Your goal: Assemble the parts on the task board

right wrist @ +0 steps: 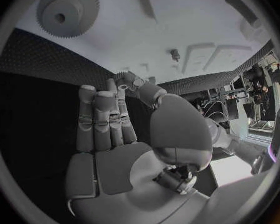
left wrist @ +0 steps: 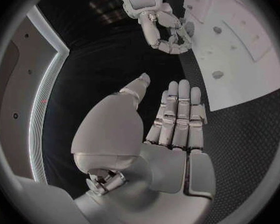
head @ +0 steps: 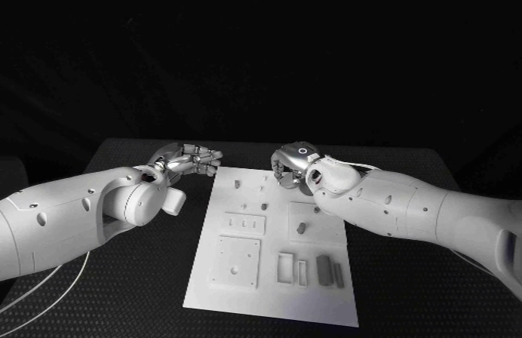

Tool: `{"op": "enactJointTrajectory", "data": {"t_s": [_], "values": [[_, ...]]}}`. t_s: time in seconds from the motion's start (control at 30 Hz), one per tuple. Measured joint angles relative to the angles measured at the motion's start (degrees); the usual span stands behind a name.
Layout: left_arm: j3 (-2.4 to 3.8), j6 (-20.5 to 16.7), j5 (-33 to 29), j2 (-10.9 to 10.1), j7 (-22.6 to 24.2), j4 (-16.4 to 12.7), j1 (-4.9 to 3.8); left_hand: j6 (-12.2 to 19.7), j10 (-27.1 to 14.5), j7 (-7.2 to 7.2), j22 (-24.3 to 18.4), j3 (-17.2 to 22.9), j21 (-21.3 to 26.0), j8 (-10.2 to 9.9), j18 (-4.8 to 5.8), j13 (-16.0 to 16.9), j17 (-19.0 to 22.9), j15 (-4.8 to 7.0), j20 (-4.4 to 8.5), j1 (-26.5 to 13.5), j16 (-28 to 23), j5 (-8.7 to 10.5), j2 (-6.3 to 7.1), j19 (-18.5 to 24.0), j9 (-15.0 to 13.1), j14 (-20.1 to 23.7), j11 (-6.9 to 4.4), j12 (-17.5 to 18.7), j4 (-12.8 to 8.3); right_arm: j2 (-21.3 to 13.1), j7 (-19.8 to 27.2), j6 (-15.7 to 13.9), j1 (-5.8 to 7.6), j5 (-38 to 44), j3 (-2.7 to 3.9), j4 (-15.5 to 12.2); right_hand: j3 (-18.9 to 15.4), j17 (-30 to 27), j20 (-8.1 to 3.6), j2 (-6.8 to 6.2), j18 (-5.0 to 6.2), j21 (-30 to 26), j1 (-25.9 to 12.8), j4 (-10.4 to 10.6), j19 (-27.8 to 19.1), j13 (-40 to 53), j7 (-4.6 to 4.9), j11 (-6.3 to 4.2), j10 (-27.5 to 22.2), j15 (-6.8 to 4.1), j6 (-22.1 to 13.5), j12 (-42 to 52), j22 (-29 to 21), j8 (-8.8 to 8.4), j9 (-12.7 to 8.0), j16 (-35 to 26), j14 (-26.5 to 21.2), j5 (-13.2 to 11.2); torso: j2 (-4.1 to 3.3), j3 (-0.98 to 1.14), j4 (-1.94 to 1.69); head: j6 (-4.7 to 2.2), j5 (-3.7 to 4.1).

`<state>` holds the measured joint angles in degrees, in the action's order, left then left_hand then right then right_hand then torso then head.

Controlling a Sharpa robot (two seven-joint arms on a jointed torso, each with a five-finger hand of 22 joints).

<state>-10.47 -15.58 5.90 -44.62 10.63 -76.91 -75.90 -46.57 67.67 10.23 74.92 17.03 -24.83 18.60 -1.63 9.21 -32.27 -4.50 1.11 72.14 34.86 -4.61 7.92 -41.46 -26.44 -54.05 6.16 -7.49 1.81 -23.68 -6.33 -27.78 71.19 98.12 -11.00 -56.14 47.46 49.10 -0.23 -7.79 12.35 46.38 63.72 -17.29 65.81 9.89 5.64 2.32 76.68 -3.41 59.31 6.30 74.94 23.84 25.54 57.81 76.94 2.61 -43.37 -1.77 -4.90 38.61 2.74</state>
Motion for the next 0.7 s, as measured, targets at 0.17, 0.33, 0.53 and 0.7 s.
{"op": "enactJointTrajectory", "data": {"t_s": [0.17,0.33,0.53,0.7], "values": [[0.0,0.01,0.0,0.47,0.0,0.21,0.0,0.0,0.0,0.0,0.0,0.0,0.0,0.0,0.0,0.03,0.0,0.0,0.0,0.0,0.0,0.0,0.0,0.0,0.0,0.0,0.0,0.0,0.0,1.44,-0.11,-0.52,-0.02,0.12,0.01,1.24,0.02,0.0,-0.08,-0.15,0.0,0.0,-0.15,-0.02,0.08,0.0,0.0,-0.02,-0.02,0.0,0.0,-0.01,0.0,0.0,0.35,0.0,0.0,0.0,-0.02,-0.01,-0.16,-0.13,0.04],[0.02,0.0,0.0,0.4,0.02,0.12,-0.01,0.0,-0.2,0.0,0.0,0.0,0.0,0.0,0.01,0.03,0.0,0.0,0.0,0.0,0.0,0.0,0.0,0.0,0.0,0.0,0.2,0.23,0.0,2.63,-0.19,-0.79,-0.05,0.47,0.01,3.28,0.51,-0.06,-0.09,-0.46,-0.01,0.0,-0.46,0.46,0.1,0.13,0.0,0.01,0.03,0.0,-0.01,-0.18,-0.01,-0.01,0.42,0.0,-0.01,0.0,-0.14,-0.12,-0.43,-0.27,0.09],[0.02,0.0,0.0,0.39,0.02,-0.11,-0.32,0.0,-0.2,0.0,-0.01,0.0,0.0,0.0,0.02,0.03,0.0,0.0,0.0,0.0,0.0,0.0,0.0,0.0,0.0,0.0,0.2,0.23,0.0,3.65,-0.22,-0.84,-0.1,0.7,0.0,4.48,1.1,-0.06,-0.09,-0.83,-0.01,0.0,-0.82,0.77,0.11,0.16,0.02,-0.19,0.44,-0.01,-0.03,-0.22,-0.01,-0.01,0.42,0.0,-0.01,-0.17,-0.36,-0.29,-0.79,-0.38,0.02],[0.03,-0.01,0.0,0.37,0.02,-0.44,-0.62,0.0,-0.2,0.0,-0.01,0.0,0.0,0.0,0.02,0.02,0.0,0.0,0.0,0.0,0.0,0.0,0.0,0.0,0.0,0.0,0.2,0.23,0.0,4.31,-0.15,-0.85,-0.17,0.83,-0.01,5.29,1.1,-0.06,-0.07,-0.82,-0.01,0.2,-0.82,0.77,0.11,0.16,0.03,-0.27,0.52,-0.01,-0.04,-0.34,-0.03,-0.07,0.41,0.0,-0.01,-0.19,-0.62,-0.46,-1.04,-0.49,0.14]]}}
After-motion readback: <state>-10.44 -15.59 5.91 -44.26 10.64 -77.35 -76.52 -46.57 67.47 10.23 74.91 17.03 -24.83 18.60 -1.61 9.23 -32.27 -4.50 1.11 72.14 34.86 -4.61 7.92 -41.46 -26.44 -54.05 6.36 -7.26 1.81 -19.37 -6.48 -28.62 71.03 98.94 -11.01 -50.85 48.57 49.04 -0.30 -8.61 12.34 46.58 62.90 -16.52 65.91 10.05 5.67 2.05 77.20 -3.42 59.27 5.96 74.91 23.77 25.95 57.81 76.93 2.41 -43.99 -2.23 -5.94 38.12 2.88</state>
